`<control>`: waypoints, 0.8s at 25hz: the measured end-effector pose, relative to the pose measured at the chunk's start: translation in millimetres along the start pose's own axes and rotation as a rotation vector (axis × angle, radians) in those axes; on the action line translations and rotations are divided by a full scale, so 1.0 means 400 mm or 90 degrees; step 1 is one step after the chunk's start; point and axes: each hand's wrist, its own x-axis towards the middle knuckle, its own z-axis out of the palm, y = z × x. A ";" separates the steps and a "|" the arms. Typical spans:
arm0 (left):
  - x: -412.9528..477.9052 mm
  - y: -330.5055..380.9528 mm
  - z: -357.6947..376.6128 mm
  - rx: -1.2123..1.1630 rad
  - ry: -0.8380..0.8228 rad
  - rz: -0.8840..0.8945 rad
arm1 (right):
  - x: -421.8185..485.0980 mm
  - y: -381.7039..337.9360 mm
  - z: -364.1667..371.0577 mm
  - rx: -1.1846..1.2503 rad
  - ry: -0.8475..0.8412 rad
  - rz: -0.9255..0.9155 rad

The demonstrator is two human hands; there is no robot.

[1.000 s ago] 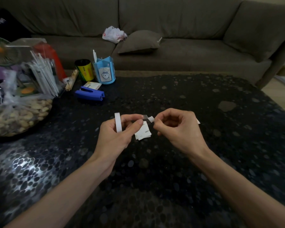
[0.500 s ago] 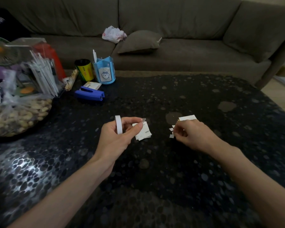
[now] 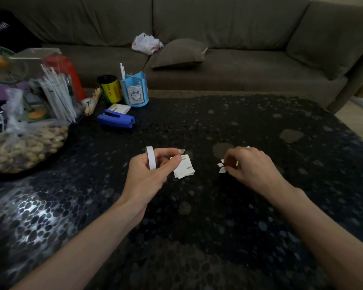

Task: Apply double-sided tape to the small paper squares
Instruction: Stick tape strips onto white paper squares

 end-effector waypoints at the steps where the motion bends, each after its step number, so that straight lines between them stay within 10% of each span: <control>1: 0.000 -0.001 -0.001 -0.002 0.002 0.000 | 0.000 0.002 0.002 -0.005 0.001 0.003; 20: 0.013 -0.004 -0.011 0.005 0.013 -0.007 | 0.010 -0.015 0.033 0.234 0.057 -0.043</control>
